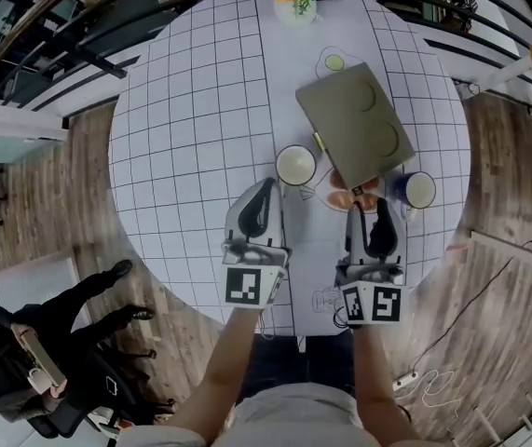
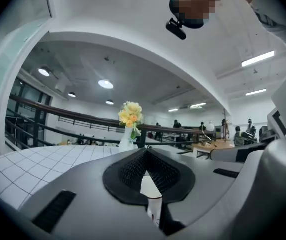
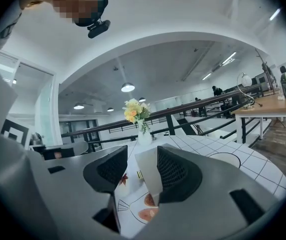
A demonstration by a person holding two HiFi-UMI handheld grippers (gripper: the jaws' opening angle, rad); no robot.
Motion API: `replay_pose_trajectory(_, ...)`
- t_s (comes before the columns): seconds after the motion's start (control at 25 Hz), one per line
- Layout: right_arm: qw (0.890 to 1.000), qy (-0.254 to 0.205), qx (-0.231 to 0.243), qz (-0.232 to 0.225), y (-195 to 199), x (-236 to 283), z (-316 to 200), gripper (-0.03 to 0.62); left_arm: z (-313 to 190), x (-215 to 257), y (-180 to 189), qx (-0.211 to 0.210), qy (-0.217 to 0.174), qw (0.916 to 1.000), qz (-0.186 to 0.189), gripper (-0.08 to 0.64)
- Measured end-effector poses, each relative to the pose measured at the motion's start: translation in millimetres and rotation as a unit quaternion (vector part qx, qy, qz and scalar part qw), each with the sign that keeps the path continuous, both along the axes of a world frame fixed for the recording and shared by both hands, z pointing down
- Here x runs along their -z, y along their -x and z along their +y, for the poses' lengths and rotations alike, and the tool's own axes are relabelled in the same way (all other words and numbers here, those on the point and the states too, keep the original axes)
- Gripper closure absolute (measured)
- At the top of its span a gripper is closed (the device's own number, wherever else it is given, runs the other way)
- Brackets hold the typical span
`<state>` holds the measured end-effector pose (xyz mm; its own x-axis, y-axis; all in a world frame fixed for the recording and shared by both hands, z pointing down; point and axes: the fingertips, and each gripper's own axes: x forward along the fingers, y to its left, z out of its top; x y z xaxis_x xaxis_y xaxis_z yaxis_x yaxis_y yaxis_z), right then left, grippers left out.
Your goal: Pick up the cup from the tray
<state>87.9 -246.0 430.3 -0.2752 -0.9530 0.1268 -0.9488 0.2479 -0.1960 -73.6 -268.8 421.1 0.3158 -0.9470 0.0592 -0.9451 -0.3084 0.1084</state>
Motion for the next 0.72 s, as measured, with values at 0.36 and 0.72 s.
replay_pose_trajectory(0.36,0.999,-0.013,0.021,0.022,28.9,26.2,3.2,0.561,24.5,31.6,-9.3,0.013,0.002,0.9999,-0.009,0.555)
replay_pose_trajectory(0.72,0.999,-0.006,0.043,0.032,39.9,32.2,13.4,0.584,33.9,51.4,-1.6,0.029,-0.02,0.9992,-0.018,0.555)
